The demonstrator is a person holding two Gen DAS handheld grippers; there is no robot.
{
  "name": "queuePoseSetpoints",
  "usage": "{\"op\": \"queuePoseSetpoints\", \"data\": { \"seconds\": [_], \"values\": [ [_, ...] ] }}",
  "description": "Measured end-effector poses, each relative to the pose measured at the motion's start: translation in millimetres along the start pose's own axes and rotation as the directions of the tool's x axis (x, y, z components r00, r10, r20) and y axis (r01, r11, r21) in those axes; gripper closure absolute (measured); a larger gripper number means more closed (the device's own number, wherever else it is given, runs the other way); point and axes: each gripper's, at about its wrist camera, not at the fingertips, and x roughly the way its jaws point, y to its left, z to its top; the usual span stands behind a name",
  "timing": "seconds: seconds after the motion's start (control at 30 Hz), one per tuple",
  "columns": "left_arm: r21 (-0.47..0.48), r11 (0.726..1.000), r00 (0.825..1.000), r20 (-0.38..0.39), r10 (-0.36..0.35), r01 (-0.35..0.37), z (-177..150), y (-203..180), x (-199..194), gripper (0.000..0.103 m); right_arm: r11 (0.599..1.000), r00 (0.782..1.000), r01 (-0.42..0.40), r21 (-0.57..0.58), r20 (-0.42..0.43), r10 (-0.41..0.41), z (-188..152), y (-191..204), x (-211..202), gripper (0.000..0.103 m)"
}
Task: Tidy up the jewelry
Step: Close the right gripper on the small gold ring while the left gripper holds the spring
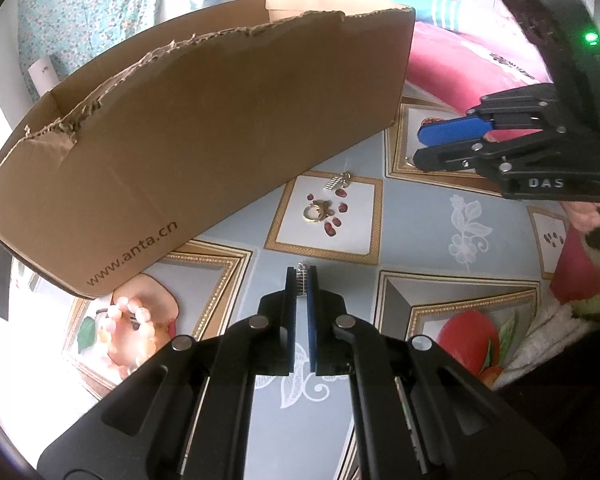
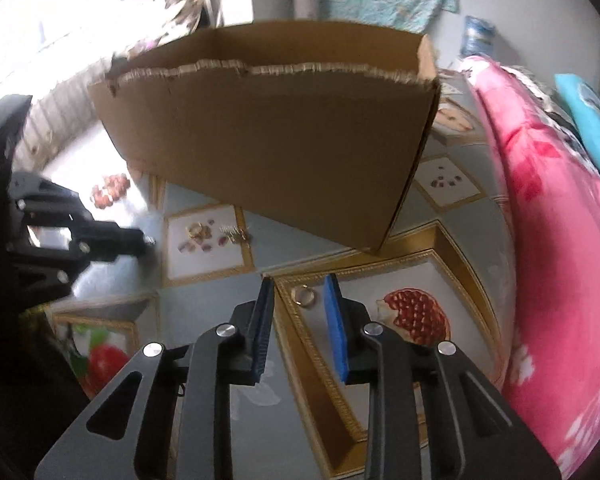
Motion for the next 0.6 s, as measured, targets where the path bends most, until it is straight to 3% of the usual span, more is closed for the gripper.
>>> {"op": "queuePoseSetpoints", "data": {
  "seconds": [0.2, 0.33, 0.47, 0.6],
  "values": [
    [-0.013, 1.000, 1.000, 0.006, 0.001, -0.001, -3, 0, -1, 0.099, 0.985, 0.988, -0.130, 0.109, -0.064, 0.137, 3, -15, 10, 0.082],
    [-0.014, 1.000, 1.000, 0.006, 0.001, -0.001, -4, 0, -2, 0.099, 0.953, 0.971, -0.218, 0.212, -0.047, 0.233, -1, -16, 6, 0.082],
    [-0.010, 1.000, 1.000, 0.008, -0.005, 0.005, -5, -1, -1, 0.099, 0.969, 0.988, -0.146, 0.200, -0.019, 0.153, 1, -15, -5, 0.082],
    [-0.007, 1.000, 1.000, 0.010, -0.008, 0.008, -3, -3, -1, 0.099, 0.981, 0.995, -0.080, 0.179, -0.047, 0.090, 2, -15, 3, 0.082]
  ]
}}
